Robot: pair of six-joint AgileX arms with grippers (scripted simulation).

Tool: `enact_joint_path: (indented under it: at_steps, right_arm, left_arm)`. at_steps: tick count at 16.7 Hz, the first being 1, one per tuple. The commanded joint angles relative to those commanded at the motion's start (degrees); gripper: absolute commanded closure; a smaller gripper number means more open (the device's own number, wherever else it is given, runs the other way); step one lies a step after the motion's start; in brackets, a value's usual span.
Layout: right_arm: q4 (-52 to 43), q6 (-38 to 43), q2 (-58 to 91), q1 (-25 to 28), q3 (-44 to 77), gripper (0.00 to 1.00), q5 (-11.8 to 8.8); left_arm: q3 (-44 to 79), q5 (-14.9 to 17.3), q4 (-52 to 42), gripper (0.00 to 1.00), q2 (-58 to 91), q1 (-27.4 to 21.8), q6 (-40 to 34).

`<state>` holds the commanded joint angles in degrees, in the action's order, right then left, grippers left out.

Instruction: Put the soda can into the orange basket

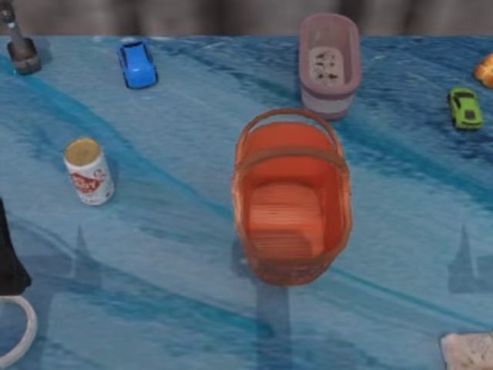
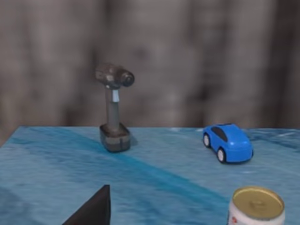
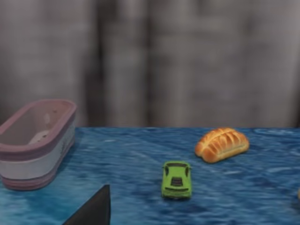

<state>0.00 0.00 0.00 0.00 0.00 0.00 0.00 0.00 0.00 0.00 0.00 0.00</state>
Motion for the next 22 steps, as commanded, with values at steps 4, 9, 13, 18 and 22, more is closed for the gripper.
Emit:
enact_joint_path:
  at_steps: [4,9,13,18,22]
  right_arm:
    - [0.00,0.00,0.00,0.00,0.00,0.00,0.00]
    - [0.00,0.00,0.00,0.00,0.00,0.00,0.00]
    - [0.00,0.00,0.00,0.00,0.00,0.00,0.00]
    - [0.00,0.00,0.00,0.00,0.00,0.00,0.00]
    - [0.00,0.00,0.00,0.00,0.00,0.00,0.00]
  left_arm:
    - [1.72,0.16,-1.04,0.00,1.75,-0.29,0.65]
    - [15.13,0.51,-9.84,0.00,16.72,-1.73,5.79]
    - [31.97,0.43,-22.06,0.00,37.97,-3.12,12.47]
    - [56.10,0.21,-40.27,0.00,69.73,-5.03,22.19]
    - [75.09,0.04,-53.47,0.00,93.91,-6.41,29.45]
